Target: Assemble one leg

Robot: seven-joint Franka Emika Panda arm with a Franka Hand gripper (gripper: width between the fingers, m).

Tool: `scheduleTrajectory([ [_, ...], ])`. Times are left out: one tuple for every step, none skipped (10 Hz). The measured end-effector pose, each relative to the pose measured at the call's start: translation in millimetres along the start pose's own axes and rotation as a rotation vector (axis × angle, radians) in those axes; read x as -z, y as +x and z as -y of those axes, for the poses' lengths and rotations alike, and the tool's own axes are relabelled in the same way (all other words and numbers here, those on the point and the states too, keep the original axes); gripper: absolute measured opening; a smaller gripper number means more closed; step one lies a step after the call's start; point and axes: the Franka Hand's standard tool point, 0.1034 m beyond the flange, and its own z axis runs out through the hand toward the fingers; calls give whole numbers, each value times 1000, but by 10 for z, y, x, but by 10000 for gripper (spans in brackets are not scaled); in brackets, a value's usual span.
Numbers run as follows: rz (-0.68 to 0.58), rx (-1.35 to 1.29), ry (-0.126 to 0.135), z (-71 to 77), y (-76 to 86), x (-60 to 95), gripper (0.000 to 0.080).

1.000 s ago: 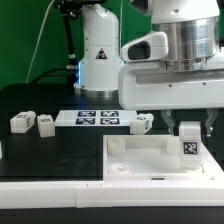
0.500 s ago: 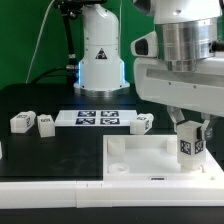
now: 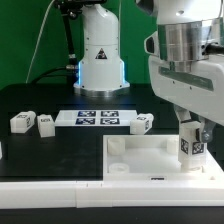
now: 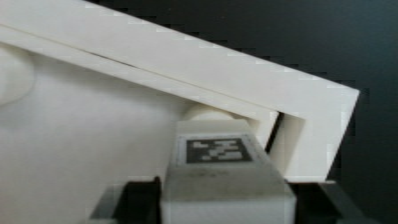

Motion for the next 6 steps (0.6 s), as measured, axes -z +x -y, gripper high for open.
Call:
scheduleTrajectory([
  [4,19,-4,-7,-8,-4,457],
  [6,135,-10,-22,2,-12,607],
  [6,241,-9,-26,15,-16,637],
  [7,317,-9,-16,-15,-15,646],
  [7,463,-10,-13,-30,-16,646],
  [7,601,-9,-8,-26,-11,649],
])
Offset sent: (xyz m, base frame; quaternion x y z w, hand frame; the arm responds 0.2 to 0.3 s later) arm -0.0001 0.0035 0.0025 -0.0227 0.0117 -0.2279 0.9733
